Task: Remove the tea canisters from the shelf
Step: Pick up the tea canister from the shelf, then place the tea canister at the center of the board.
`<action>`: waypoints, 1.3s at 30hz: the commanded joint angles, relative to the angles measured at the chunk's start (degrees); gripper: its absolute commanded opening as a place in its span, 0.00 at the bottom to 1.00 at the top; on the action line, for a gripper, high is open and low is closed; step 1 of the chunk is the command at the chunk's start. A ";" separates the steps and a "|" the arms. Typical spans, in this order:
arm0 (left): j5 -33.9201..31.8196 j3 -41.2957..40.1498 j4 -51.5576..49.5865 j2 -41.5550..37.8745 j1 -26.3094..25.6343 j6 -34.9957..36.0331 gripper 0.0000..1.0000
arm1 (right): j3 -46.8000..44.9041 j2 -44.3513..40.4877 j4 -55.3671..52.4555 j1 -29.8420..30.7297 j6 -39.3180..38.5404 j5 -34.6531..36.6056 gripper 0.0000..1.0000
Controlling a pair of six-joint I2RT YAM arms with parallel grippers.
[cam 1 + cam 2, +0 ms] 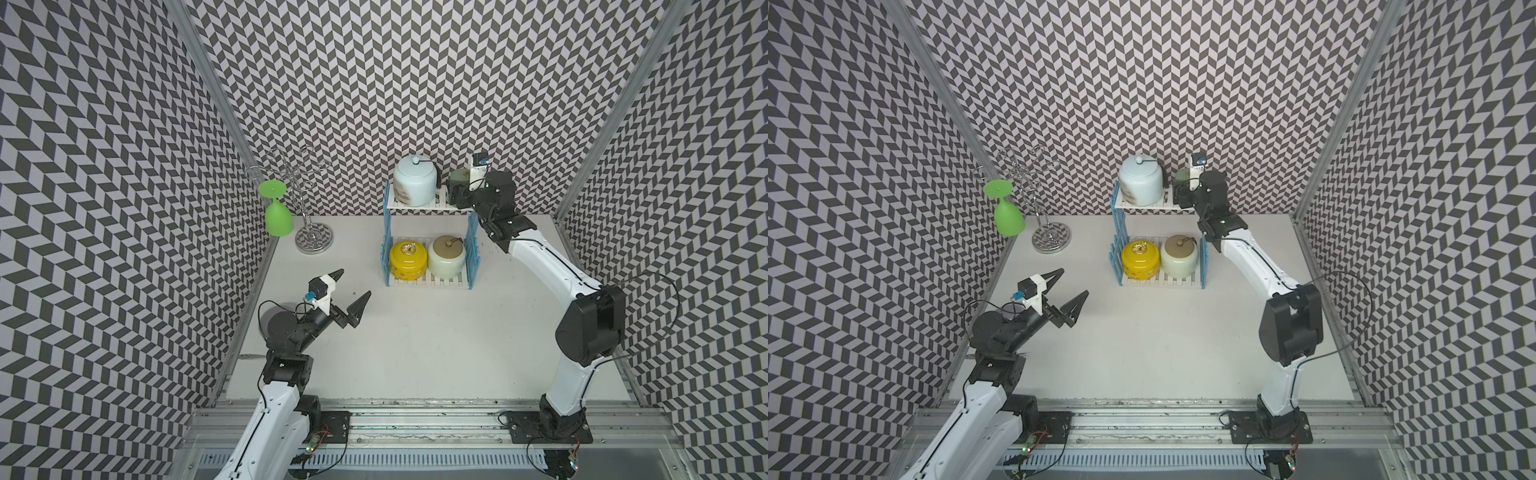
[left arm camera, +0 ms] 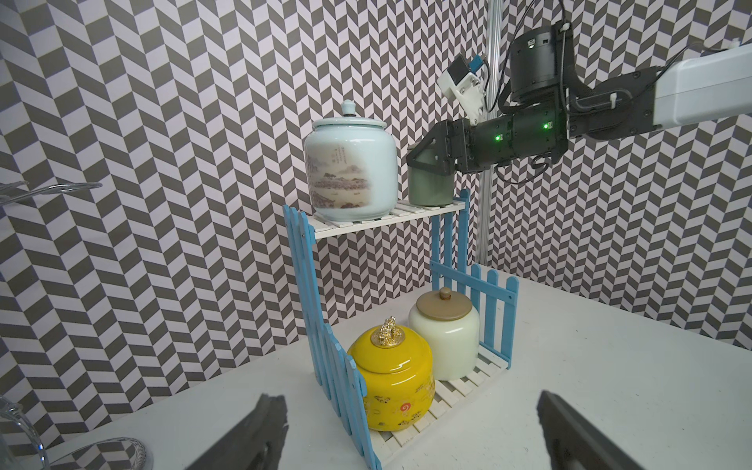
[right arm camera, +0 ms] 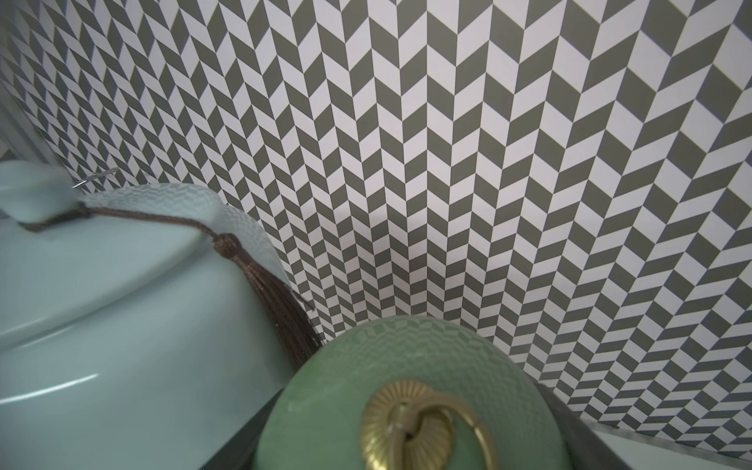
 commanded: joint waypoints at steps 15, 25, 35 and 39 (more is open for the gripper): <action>0.42 -0.14 0.13 -0.38 0.05 0.93 1.00 | -16.25 -21.97 9.44 0.16 3.66 -2.07 0.58; 0.26 -0.99 0.89 -0.45 0.28 1.38 1.00 | -36.39 -38.12 13.20 0.63 5.93 1.08 0.56; 0.57 -0.70 1.27 -0.71 1.32 0.65 1.00 | -55.22 -51.79 16.38 0.87 9.11 5.03 0.57; 0.27 -1.16 1.28 -0.78 1.63 1.30 1.00 | -61.80 -56.40 16.62 1.04 11.28 6.91 0.56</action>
